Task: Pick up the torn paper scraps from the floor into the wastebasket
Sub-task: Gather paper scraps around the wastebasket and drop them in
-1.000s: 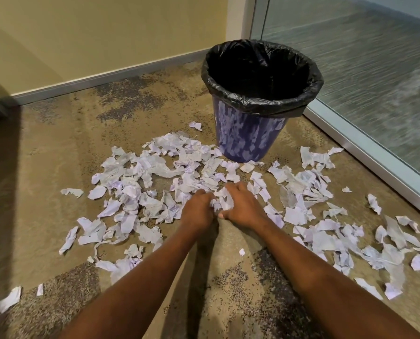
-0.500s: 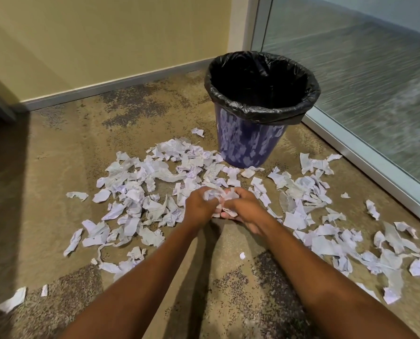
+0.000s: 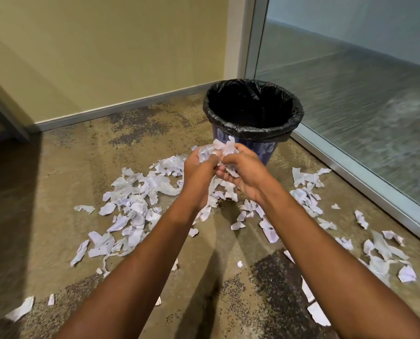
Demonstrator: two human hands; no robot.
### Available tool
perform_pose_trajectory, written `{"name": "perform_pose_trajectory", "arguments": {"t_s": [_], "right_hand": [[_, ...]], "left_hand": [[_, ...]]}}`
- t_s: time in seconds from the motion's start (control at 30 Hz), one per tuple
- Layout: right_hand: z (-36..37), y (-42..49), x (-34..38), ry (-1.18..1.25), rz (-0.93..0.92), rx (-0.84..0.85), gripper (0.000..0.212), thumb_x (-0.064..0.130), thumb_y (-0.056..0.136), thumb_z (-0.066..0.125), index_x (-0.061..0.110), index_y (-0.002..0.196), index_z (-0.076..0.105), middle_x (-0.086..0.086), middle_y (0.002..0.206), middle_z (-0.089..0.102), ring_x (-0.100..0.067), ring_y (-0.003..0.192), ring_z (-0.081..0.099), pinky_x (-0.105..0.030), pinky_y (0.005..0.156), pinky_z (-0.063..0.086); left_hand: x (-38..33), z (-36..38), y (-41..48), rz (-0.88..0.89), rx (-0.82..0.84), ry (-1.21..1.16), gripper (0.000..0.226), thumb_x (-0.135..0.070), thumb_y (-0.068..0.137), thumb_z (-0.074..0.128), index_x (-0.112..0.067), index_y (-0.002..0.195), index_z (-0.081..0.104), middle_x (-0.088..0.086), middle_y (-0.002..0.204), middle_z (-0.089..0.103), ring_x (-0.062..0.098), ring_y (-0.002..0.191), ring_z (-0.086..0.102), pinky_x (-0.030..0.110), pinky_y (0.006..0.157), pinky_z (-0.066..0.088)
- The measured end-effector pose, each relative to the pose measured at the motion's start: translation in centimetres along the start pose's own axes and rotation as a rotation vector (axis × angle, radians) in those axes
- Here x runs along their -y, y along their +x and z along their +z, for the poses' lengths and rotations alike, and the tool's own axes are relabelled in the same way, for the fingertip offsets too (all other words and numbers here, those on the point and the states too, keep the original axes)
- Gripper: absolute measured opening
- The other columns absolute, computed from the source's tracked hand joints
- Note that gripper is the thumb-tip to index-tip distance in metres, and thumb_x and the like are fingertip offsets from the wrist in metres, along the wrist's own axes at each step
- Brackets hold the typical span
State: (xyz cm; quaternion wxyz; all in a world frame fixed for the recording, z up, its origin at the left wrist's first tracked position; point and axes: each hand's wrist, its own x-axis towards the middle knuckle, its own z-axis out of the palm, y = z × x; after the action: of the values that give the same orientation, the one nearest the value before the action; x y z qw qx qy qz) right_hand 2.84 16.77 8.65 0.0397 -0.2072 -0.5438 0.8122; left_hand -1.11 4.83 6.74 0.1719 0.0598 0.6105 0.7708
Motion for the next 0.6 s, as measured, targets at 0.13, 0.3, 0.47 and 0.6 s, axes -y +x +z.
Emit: {"name": "perform_pose_trajectory", "arguments": {"t_s": [0.13,0.3,0.47,0.6], "right_hand": [[1.6,-0.7,4.6,0.064,-0.076,-0.004,0.03,-0.008,0.095,0.053,0.013,0.11,0.066,-0.015,0.098,0.069,-0.012,0.061,0.059,-0.028,0.063,0.061],[1.8,1.6,9.7,0.113,-0.127,-0.083,0.029,-0.006,0.087,0.053,0.006,0.109,0.068,-0.014,0.094,0.066,-0.014,0.06,0.059,-0.026,0.053,0.055],[1.1,3.3,13.4,0.1,-0.07,-0.198,0.019,0.002,0.096,0.051,0.006,0.098,0.069,-0.008,0.08,0.068,-0.014,0.053,0.06,-0.024,0.056,0.054],[0.1,4.2,13.8,0.092,-0.016,-0.237,0.019,0.006,0.101,0.047,0.005,0.099,0.066,-0.008,0.065,0.072,-0.021,0.068,0.068,-0.032,0.068,0.055]], "left_hand": [[-4.3,2.2,0.8,0.044,-0.021,-0.064,0.017,-0.015,0.098,0.072,-0.01,0.115,0.07,0.01,0.105,0.079,0.015,0.078,0.069,0.034,0.076,0.06],[-9.4,5.8,2.8,0.075,-0.006,-0.057,0.008,-0.006,0.101,0.064,-0.009,0.108,0.069,0.006,0.095,0.077,0.003,0.061,0.069,0.021,0.059,0.055],[-11.4,8.8,5.5,0.012,0.0,-0.065,0.012,0.001,0.096,0.062,-0.008,0.095,0.07,0.009,0.089,0.075,0.015,0.069,0.066,0.021,0.054,0.05],[-10.9,10.1,7.9,-0.092,0.021,-0.033,0.013,0.001,0.096,0.059,-0.006,0.094,0.07,0.016,0.091,0.073,0.023,0.072,0.067,0.022,0.049,0.047]]}}
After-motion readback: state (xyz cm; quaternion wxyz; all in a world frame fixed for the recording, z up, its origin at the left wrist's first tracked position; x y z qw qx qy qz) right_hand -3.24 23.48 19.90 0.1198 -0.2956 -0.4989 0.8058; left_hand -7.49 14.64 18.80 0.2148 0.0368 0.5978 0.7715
